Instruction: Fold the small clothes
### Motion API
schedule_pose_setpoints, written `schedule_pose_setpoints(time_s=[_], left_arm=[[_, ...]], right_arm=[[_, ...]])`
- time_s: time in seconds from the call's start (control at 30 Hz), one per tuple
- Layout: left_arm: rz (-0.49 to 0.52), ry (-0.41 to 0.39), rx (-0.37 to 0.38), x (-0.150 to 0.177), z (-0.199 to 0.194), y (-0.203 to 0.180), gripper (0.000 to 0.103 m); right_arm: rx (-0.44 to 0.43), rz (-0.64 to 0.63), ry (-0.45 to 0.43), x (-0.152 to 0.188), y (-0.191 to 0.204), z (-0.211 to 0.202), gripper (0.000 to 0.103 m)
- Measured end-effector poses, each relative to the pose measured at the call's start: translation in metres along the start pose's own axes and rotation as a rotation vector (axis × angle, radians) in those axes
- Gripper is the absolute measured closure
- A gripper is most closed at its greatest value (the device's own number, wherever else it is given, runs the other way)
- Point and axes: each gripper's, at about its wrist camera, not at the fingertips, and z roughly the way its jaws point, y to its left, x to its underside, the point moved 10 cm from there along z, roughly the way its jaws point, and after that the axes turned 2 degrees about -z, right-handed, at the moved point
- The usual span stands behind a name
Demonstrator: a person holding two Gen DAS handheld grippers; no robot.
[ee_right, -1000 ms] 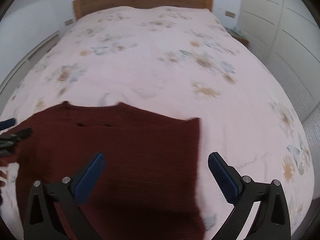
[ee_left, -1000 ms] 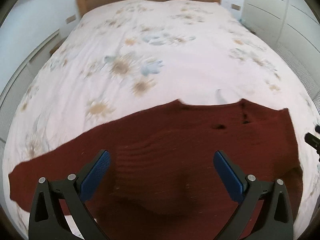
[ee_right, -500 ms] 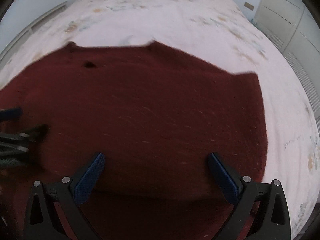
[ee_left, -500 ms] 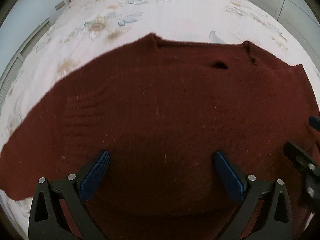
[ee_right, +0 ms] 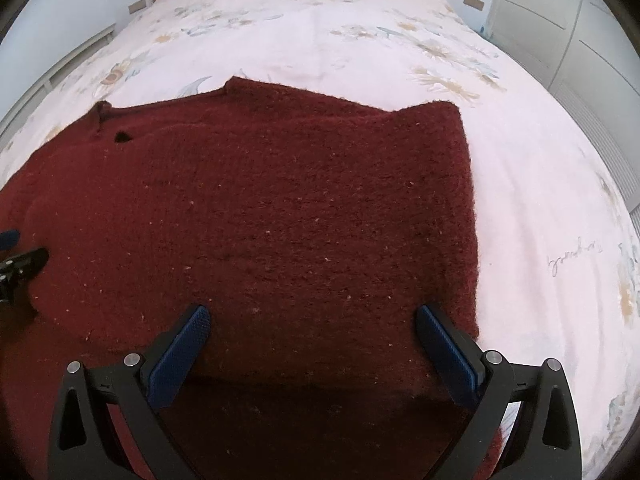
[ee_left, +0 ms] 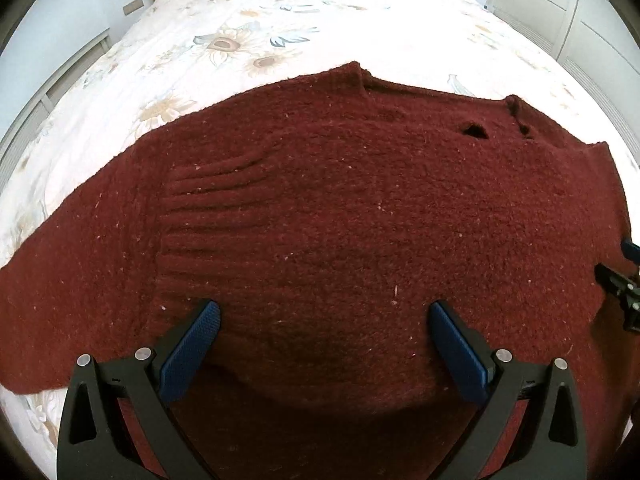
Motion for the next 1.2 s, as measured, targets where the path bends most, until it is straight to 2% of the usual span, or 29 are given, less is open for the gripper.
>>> schedule_pose_setpoints(time_s=[0.33, 0.43, 0.67, 0.83, 0.87, 1.0, 1.2], left_arm=[[-0.027, 0.027, -0.007, -0.011, 0.006, 0.003, 0.001], [-0.075, 0.030, 0.009, -0.021, 0.002, -0.002, 0.001], [-0.146, -0.063, 0.021, -0.042, -0.045, 0.019, 0.001], [-0.233, -0.063, 0.003, -0.044, -0.071, 0.059, 0.001], [-0.252, -0.063, 0.002, -0.030, -0.078, 0.059, 0.001], [-0.353, -0.059, -0.026, -0.010, -0.091, 0.107, 0.001], [-0.527, -0.022, -0.136, 0.027, -0.110, 0.189, 0.001]], right_arm=[[0.010, -0.016, 0.030, -0.001, 0.007, 0.000, 0.001], [0.007, -0.020, 0.031, -0.007, 0.009, -0.009, 0.001], [-0.007, -0.029, -0.047, -0.018, 0.018, -0.056, 0.001], [-0.031, -0.050, -0.084, -0.023, 0.032, -0.088, 0.001], [-0.034, -0.052, -0.088, -0.022, 0.033, -0.091, 0.001], [-0.043, -0.053, -0.097, -0.013, 0.030, -0.112, 0.001], [-0.038, -0.035, -0.104, -0.014, 0.025, -0.122, 0.001]])
